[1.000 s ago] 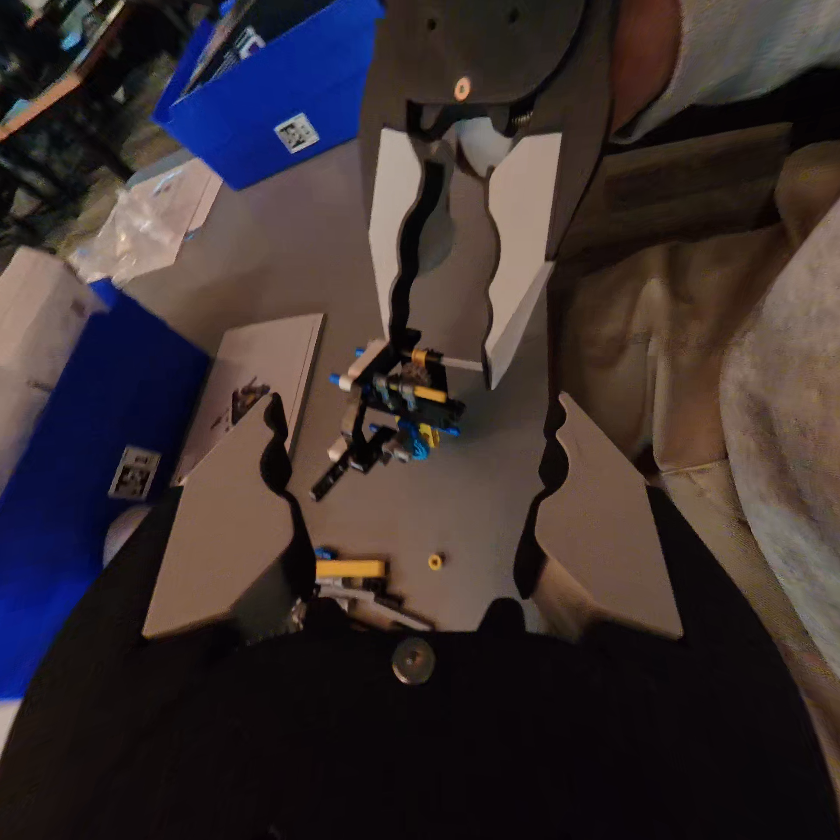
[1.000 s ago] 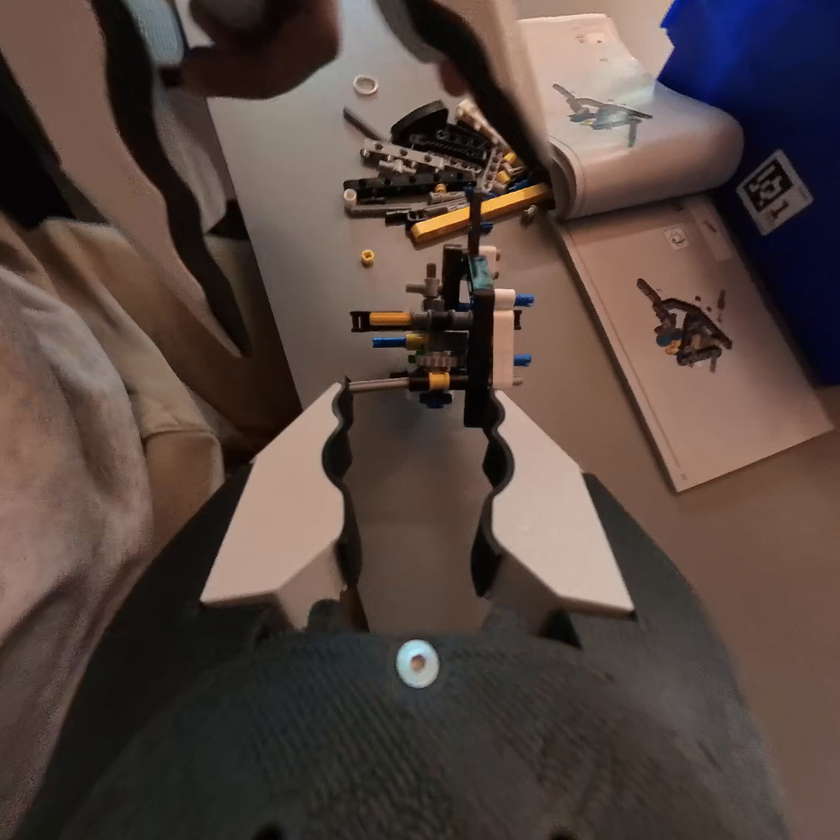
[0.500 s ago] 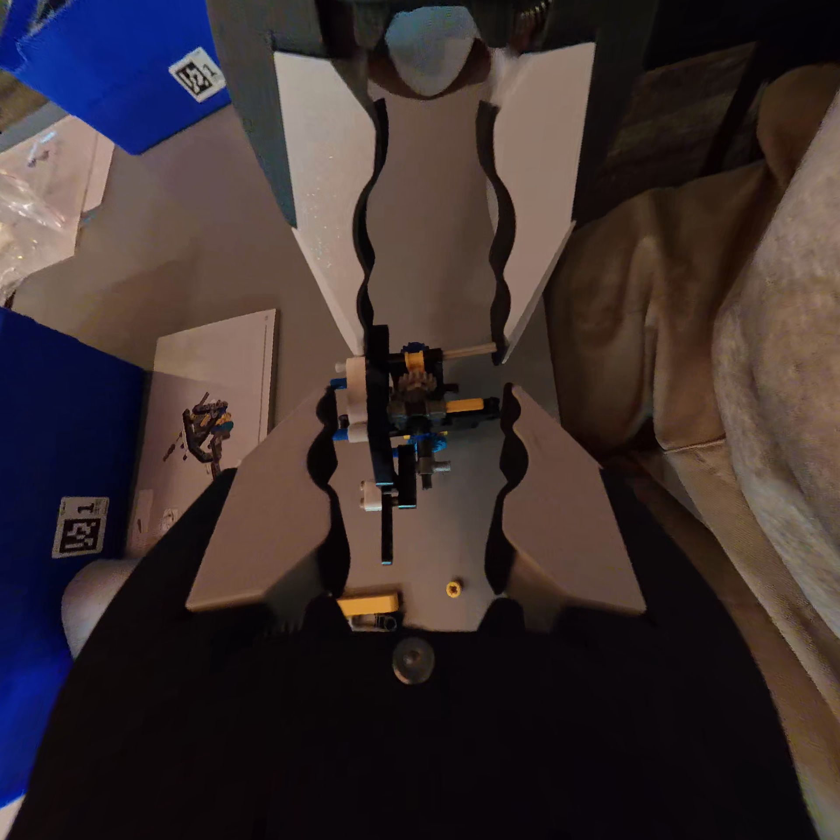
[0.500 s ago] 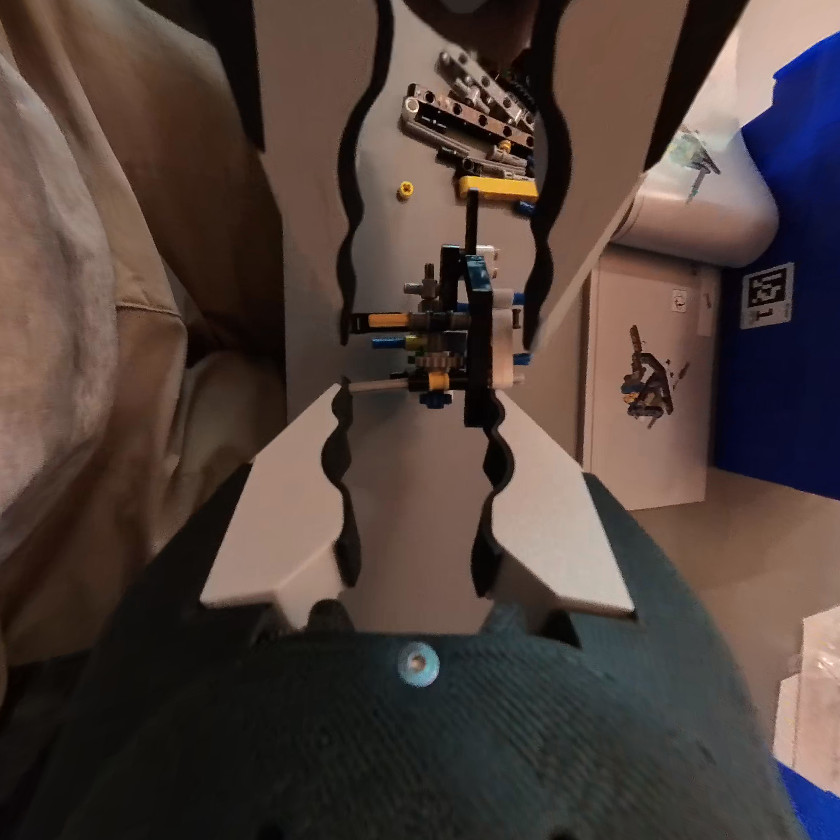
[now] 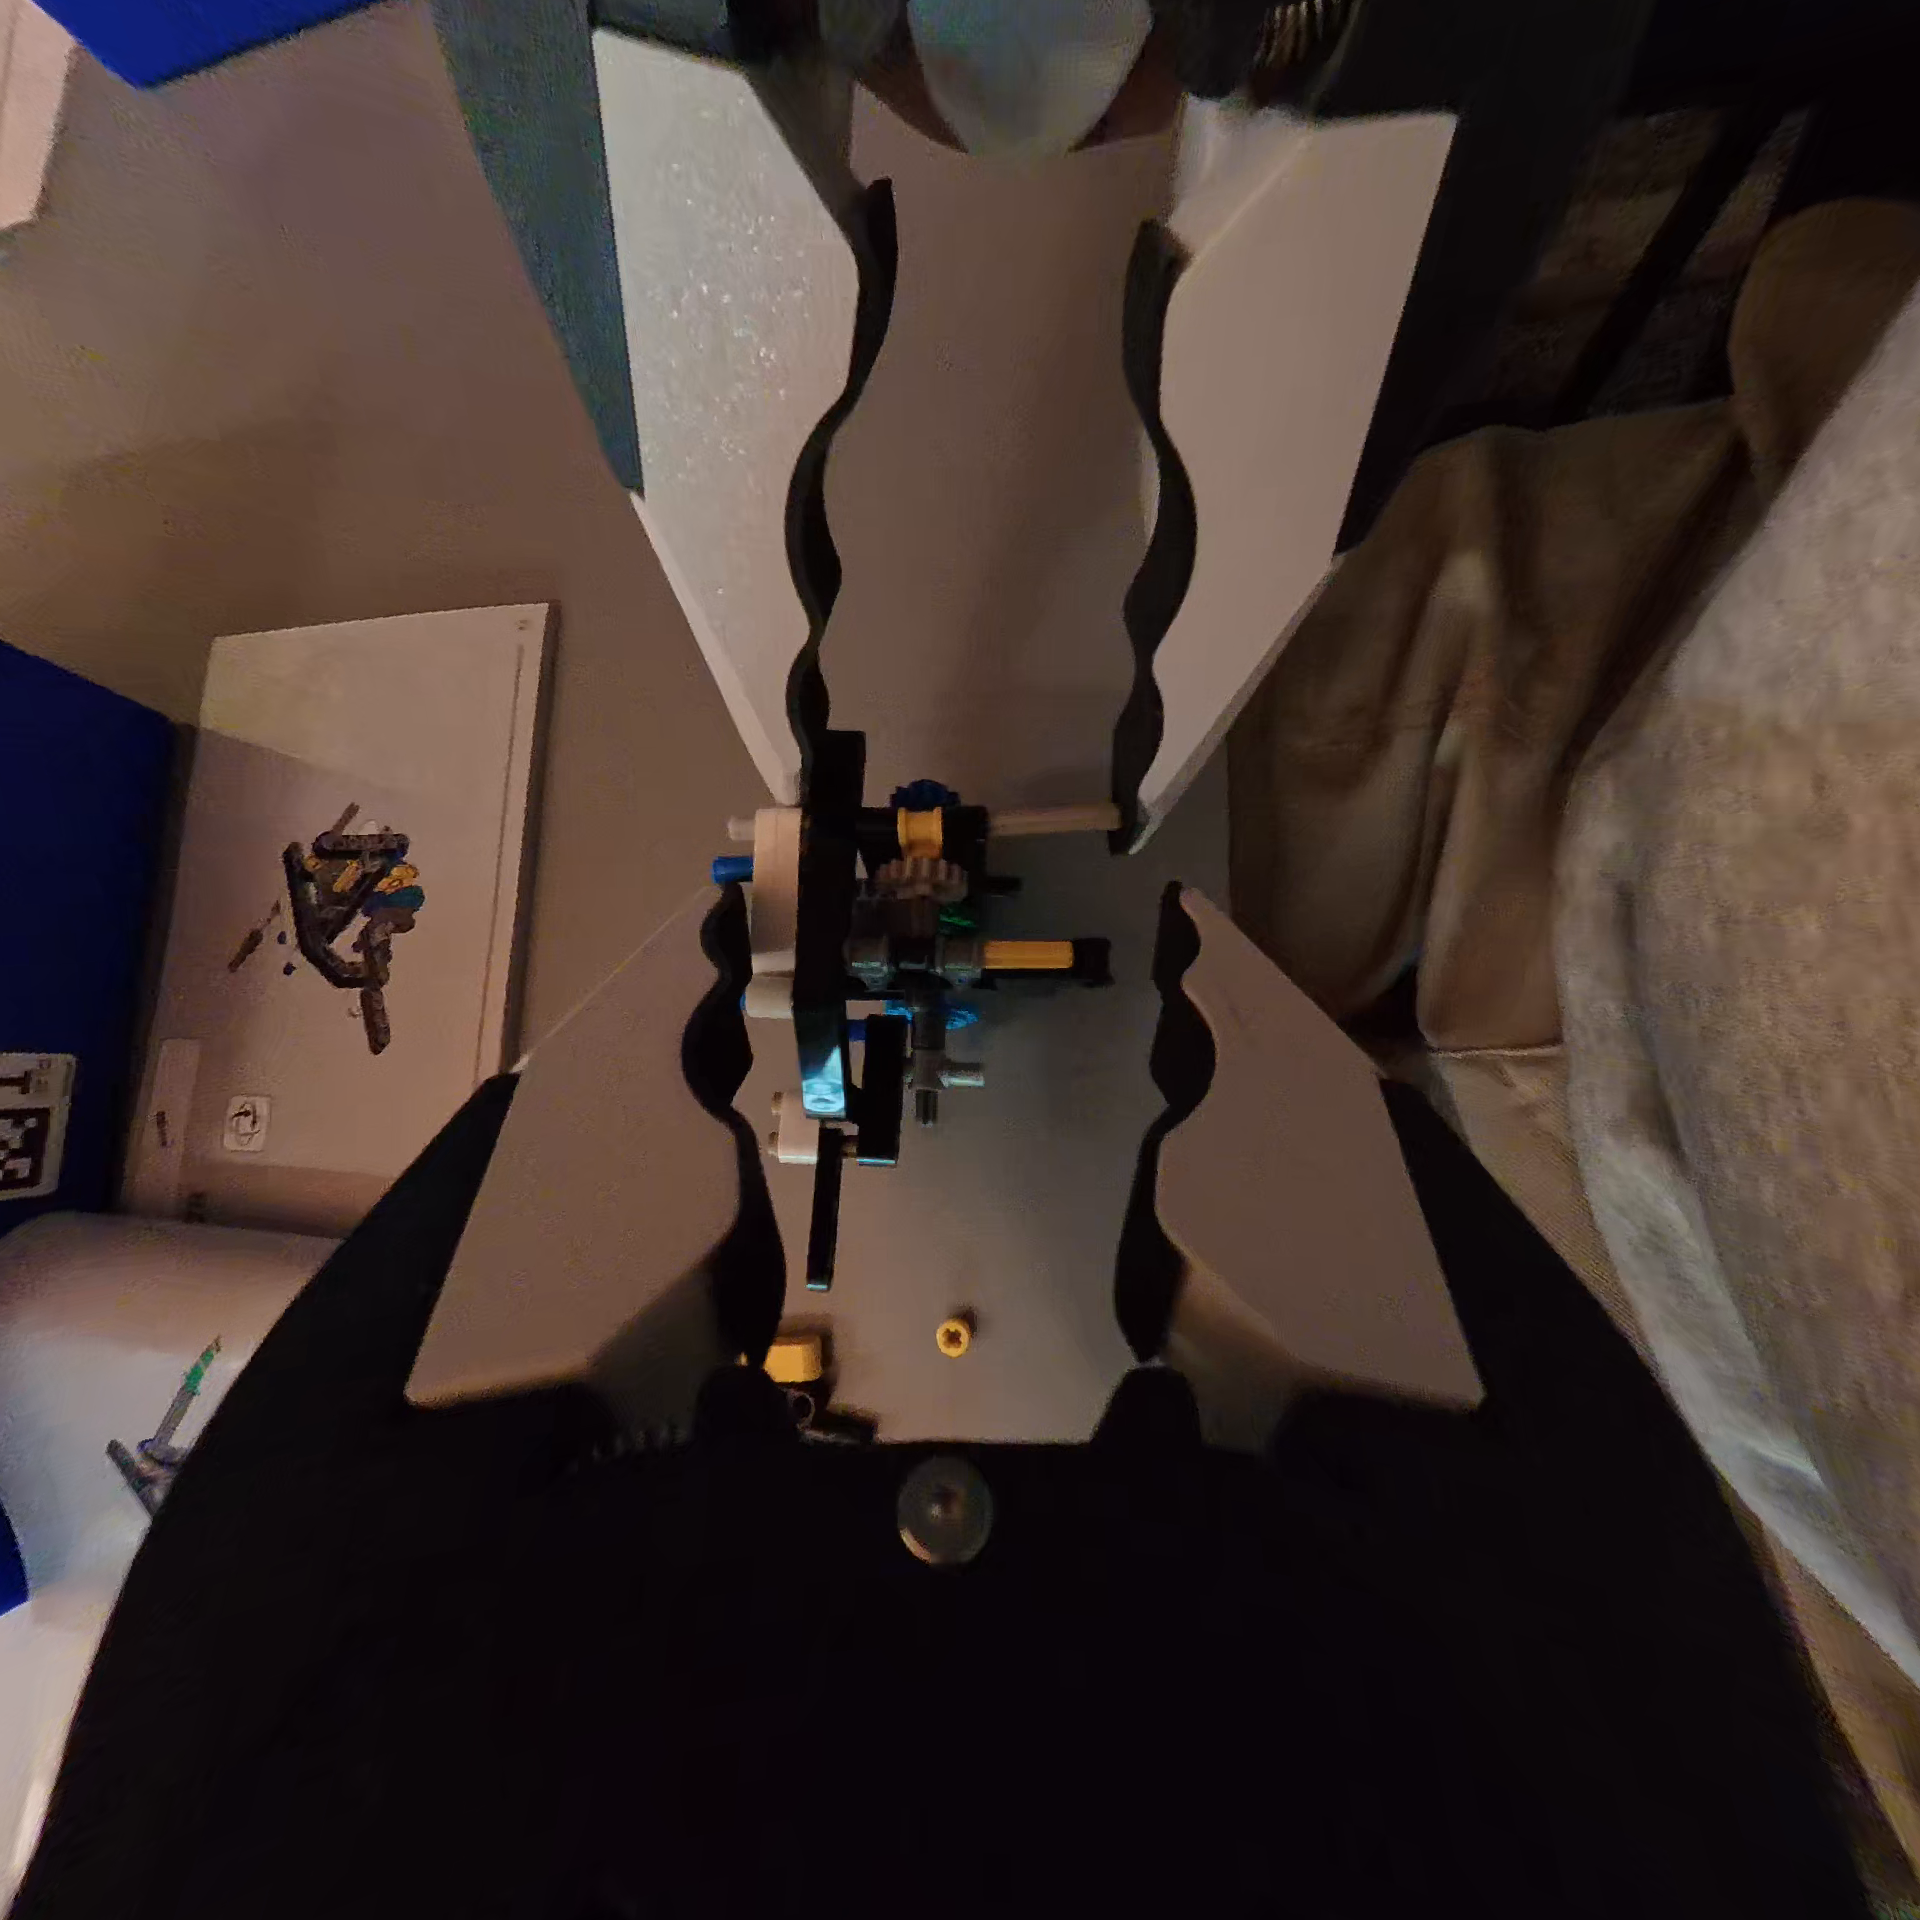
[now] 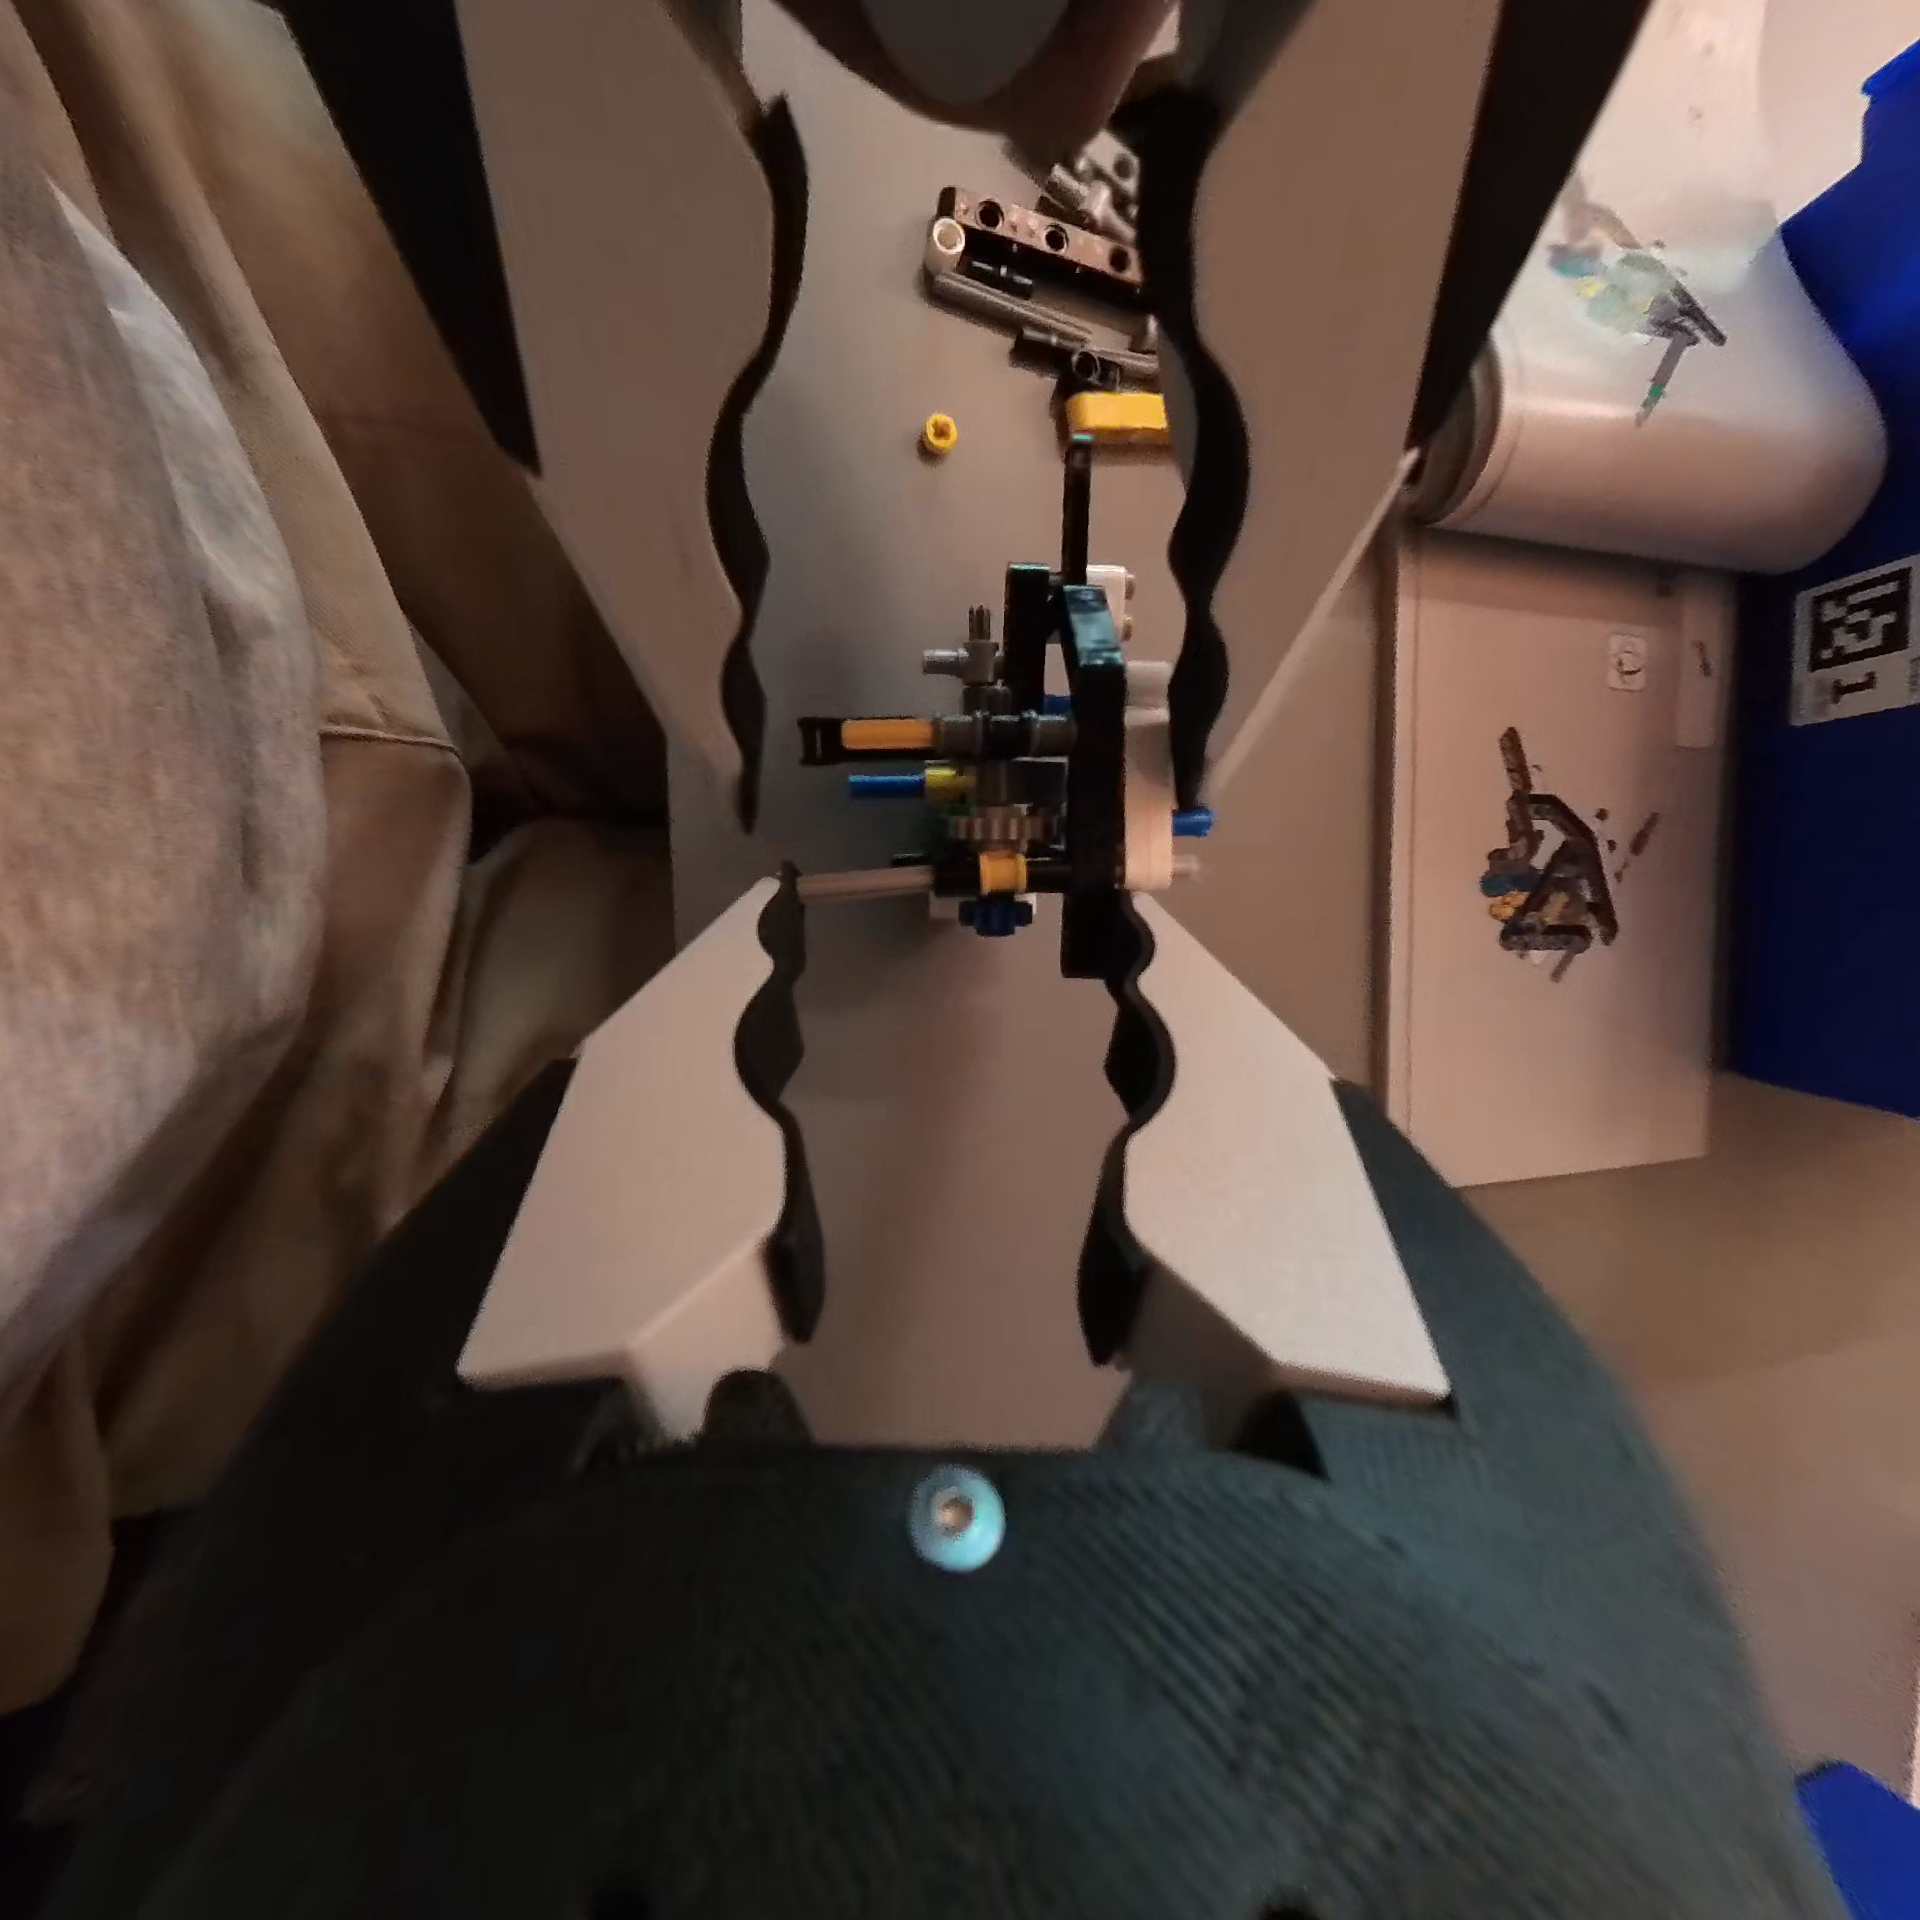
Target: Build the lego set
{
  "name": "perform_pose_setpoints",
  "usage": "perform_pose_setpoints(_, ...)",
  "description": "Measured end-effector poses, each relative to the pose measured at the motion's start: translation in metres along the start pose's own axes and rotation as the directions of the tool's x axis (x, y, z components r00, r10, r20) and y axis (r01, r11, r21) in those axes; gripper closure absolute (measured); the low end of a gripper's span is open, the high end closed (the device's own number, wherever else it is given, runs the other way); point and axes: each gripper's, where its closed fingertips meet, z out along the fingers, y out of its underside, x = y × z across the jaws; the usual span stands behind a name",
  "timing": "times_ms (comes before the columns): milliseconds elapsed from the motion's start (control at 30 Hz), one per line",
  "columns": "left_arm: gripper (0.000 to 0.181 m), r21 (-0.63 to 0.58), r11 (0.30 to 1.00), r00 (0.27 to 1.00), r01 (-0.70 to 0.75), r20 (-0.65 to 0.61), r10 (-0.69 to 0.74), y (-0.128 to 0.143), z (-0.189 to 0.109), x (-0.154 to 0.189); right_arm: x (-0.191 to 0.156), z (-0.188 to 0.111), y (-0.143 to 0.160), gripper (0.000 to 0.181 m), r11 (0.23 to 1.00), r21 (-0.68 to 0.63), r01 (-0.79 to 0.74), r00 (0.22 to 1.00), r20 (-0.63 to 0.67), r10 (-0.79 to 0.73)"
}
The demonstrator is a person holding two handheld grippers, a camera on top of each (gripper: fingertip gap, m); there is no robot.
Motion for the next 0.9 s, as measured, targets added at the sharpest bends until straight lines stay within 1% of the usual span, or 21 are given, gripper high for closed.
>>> perform_pose_setpoints(67, 0.112, 0.0, 1.0, 0.998, -0.017, 0.057, 0.017, 0.0005, 0.0017, -0.003, -0.0013, 0.0, 0.0001, 0.122, 1.0, 0.008, -0.011, 1.0, -0.007, 0.011)
perform_pose_setpoints(167, 0.119, 0.003, 1.0, 0.995, -0.017, 0.1, 0.017, -0.0005, 0.0027, -0.0044, -0.0039, -0.0001, 0.0, 0.122, 1.0, 0.016, -0.026, 1.0, -0.013, 0.026)
perform_pose_setpoints(267, 0.119, 0.0, 1.0, 0.993, -0.027, 0.112, 0.027, -0.0013, 0.0032, -0.0026, -0.0053, -0.0005, 0.0006, 0.121, 1.0, 0.008, -0.027, 0.999, -0.021, 0.027)
perform_pose_setpoints(433, 0.12, -0.004, 1.0, 0.992, -0.024, 0.125, 0.024, -0.0019, 0.0033, -0.0017, -0.006, -0.0008, 0.0001, 0.121, 0.999, -0.01, -0.04, 0.999, -0.023, 0.04)
perform_pose_setpoints(700, 0.121, 0.014, 1.0, 0.994, 0.003, 0.114, -0.005, -0.0022, 0.002, 0.0003, -0.0083, -0.0012, -0.0019, 0.121, 0.996, 0.006, -0.086, 0.996, 0.012, 0.086)
perform_pose_setpoints(900, 0.121, 0.023, 1.0, 0.995, 0.001, 0.101, -0.003, -0.0015, 0.0002, 0.0013, -0.0086, -0.0013, -0.0039, 0.122, 0.998, -0.001, -0.069, 0.998, 0.002, 0.069)
